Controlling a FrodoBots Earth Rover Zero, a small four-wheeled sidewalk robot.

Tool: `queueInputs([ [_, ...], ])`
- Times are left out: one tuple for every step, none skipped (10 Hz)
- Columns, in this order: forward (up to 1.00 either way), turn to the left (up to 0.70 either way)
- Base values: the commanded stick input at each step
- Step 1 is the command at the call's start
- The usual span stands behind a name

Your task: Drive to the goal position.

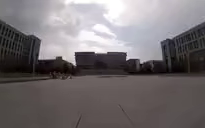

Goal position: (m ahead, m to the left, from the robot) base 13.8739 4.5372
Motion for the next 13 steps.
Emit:
queueInputs([
  [0.00,0.00],
  [0.00,0.00],
  [0.00,0.00],
  [0.00,0.00],
  [0.00,0.00],
  [0.00,0.00],
  [0.04,0.00],
  [0.48,0.00],
  [0.70,0.00],
  [0.70,0.00],
  [0.70,0.00],
  [0.70,0.00],
  [0.70,0.00],
])
